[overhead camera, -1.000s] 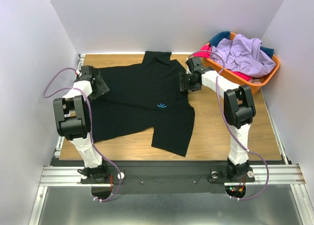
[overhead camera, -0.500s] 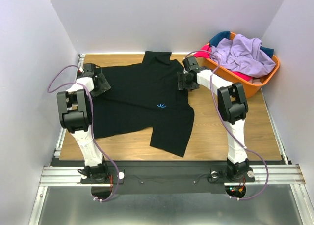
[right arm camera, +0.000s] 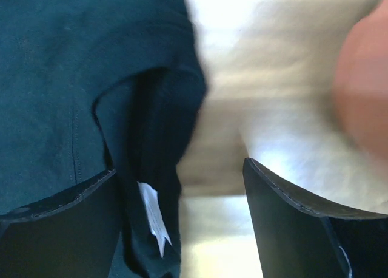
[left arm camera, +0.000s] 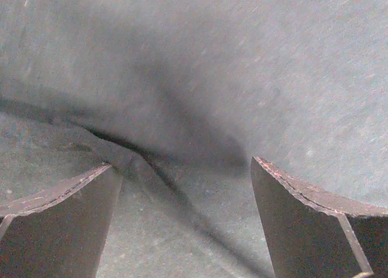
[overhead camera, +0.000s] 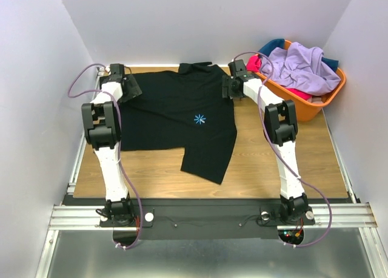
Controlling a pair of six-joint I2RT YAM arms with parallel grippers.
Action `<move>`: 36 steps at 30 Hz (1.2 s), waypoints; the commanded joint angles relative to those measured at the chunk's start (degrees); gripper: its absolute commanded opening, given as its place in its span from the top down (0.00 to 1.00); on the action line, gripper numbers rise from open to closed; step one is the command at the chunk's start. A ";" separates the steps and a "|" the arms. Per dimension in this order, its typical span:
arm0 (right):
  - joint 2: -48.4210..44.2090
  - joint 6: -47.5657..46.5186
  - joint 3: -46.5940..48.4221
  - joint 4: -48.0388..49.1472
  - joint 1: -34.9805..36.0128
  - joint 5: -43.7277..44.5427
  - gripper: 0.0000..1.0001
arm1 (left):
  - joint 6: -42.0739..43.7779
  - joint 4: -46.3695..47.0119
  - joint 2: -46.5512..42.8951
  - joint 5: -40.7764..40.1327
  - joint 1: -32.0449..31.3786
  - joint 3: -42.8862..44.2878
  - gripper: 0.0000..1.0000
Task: Fold and stack the t-shirts
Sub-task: Flatten the tshirt out
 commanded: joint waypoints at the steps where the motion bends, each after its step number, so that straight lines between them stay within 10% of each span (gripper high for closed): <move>1: 2.88 0.88 5.05 -0.32 -3.41 4.17 0.20 | 0.59 -3.29 4.66 2.81 -2.03 8.26 0.02; 9: 1.75 -0.70 8.04 1.78 -4.56 -11.80 0.17 | 2.52 -0.50 -2.15 -2.09 -4.49 11.55 0.02; 21: -11.78 -1.23 -4.15 4.86 -4.21 -22.45 0.12 | -13.55 1.28 -41.53 -26.17 -2.65 -31.32 0.02; 36: -36.21 1.94 -31.05 6.09 0.19 -23.26 0.12 | -23.75 3.20 -54.91 -14.59 9.57 -55.78 0.03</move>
